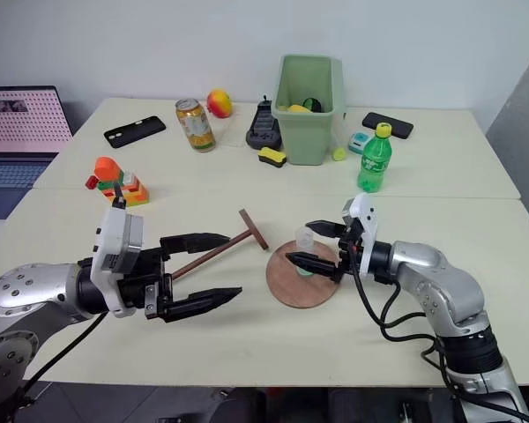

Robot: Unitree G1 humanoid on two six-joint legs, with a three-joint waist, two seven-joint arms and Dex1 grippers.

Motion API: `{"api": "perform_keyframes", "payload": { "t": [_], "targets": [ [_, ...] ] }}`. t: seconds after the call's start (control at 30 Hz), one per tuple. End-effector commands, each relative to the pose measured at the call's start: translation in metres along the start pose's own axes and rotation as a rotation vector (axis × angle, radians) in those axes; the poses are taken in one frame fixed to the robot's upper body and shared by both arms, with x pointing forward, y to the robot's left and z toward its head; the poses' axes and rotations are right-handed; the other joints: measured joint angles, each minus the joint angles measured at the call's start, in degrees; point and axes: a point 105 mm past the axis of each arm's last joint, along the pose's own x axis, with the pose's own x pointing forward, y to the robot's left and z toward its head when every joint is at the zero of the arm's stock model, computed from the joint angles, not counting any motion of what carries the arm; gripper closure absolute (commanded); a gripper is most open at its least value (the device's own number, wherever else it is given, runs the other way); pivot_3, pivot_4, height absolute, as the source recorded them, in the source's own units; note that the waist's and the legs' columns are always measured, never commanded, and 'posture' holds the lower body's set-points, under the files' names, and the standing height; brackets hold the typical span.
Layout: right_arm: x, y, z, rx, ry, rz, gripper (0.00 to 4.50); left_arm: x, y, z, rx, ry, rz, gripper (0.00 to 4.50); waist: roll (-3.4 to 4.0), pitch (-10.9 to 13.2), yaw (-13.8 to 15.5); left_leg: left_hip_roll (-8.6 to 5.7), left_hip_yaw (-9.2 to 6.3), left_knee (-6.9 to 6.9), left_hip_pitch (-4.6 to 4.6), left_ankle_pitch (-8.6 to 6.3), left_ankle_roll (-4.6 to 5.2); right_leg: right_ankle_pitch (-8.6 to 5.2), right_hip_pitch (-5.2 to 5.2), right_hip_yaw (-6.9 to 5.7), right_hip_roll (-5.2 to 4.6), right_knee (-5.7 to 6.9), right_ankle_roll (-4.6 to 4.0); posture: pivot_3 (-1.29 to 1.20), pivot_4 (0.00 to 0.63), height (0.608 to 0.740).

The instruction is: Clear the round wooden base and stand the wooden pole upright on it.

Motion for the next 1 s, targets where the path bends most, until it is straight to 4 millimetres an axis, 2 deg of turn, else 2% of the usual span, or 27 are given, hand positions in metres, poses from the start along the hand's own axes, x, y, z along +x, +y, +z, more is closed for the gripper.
{"api": "perform_keyframes", "payload": {
  "t": [0.03, 0.07, 0.13, 0.27, 0.5, 0.53, 0.67, 0.77, 0.83, 0.9, 1.0],
  "targets": [
    [0.002, 0.0, 0.014, -0.064, -0.043, 0.002, 0.18, 0.002, -0.004, 0.004, 0.023, -0.022, -0.003, 0.01, 0.0, 0.0, 0.0, 0.01, 0.0, 0.0, 0.0, 0.0, 0.0, 0.0, 0.0, 0.0, 0.0, 0.0, 0.0, 0.0, 0.15, 0.74],
    [0.002, -0.001, 0.014, -0.071, -0.041, -0.003, 0.18, 0.002, -0.004, 0.004, 0.024, -0.024, -0.002, 0.01, 0.01, 0.0, 0.0, 0.01, -0.01, 0.0, 0.0, 0.0, 0.0, 0.0, 0.0, 0.0, 0.0, 0.0, 0.0, 0.0, 0.15, 0.74],
    [0.002, -0.002, 0.013, -0.076, -0.04, -0.007, 0.6, 0.002, -0.004, 0.004, 0.025, -0.026, 0.0, 0.0, 0.0, 0.0, 0.0, 0.01, -0.02, 0.0, 0.0, 0.0, 0.0, 0.0, 0.0, -0.01, 0.0, 0.0, 0.0, 0.0, 0.15, 0.74],
    [0.003, -0.001, 0.014, -0.083, -0.047, -0.003, 1.63, 0.003, -0.003, 0.006, 0.027, -0.033, 0.007, 0.0, 0.01, 0.0, 0.0, 0.0, -0.01, 0.0, 0.0, 0.0, 0.0, 0.0, 0.0, -0.01, 0.0, 0.0, 0.0, 0.0, 0.15, 0.74],
    [0.004, 0.001, 0.016, -0.096, -0.052, 0.007, 3.14, 0.006, -0.001, 0.009, 0.024, -0.043, 0.013, 0.0, 0.01, 0.0, 0.0, 0.0, -0.02, 0.0, 0.0, 0.0, 0.0, 0.0, 0.0, -0.01, 0.0, 0.0, 0.0, 0.0, 0.15, 0.74],
    [0.003, 0.001, 0.018, -0.095, -0.058, 0.008, 3.29, 0.006, 0.0, 0.008, 0.022, -0.039, 0.012, 0.0, 0.01, 0.0, 0.0, 0.0, -0.02, 0.0, 0.0, 0.0, 0.0, 0.0, 0.0, -0.01, 0.0, 0.0, 0.0, 0.0, 0.15, 0.74],
    [-0.003, -0.004, 0.03, -0.095, -0.091, -0.019, 3.3, 0.01, 0.0, 0.008, 0.025, -0.042, 0.002, 0.0, 0.01, 0.0, 0.0, 0.0, -0.01, 0.0, 0.0, 0.0, 0.0, 0.0, 0.0, 0.0, 0.0, 0.0, 0.0, 0.0, 0.15, 0.74],
    [-0.02, -0.024, 0.05, -0.103, -0.139, -0.137, 3.3, 0.014, 0.003, 0.015, 0.039, -0.066, -0.004, 0.0, 0.02, 0.1, 0.1, -0.02, -0.04, 0.03, -0.03, 0.0, 0.0, 0.0, 0.0, -0.04, 0.0, 0.03, 0.0, 0.0, 0.15, 0.74],
    [-0.033, -0.046, 0.063, -0.128, -0.174, -0.265, 3.3, 0.017, 0.006, 0.021, 0.046, -0.085, -0.005, 0.0, 0.03, 0.1, 0.1, -0.06, -0.05, 0.07, -0.05, 0.0, 0.0, 0.0, 0.01, -0.05, 0.0, 0.04, 0.0, 0.0, 0.15, 0.74],
    [-0.061, -0.094, 0.07, -0.207, -0.154, -0.552, 3.3, 0.023, 0.008, 0.03, 0.056, -0.113, -0.027, 0.0, 0.02, 0.1, 0.1, -0.07, -0.05, 0.07, -0.06, 0.0, 0.0, 0.0, 0.01, -0.08, 0.02, 0.03, 0.0, 0.0, 0.15, 0.74],
    [-0.089, -0.136, 0.066, -0.279, -0.095, -0.8, 3.3, 0.03, 0.011, 0.037, 0.069, -0.137, -0.049, 0.0, 0.0, 0.1, 0.2, -0.14, 0.15, 0.11, -0.12, 0.01, 0.0, 0.01, 0.01, -0.14, 0.01, 0.02, 0.0, 0.0, 0.15, 0.74]
  ]
}}
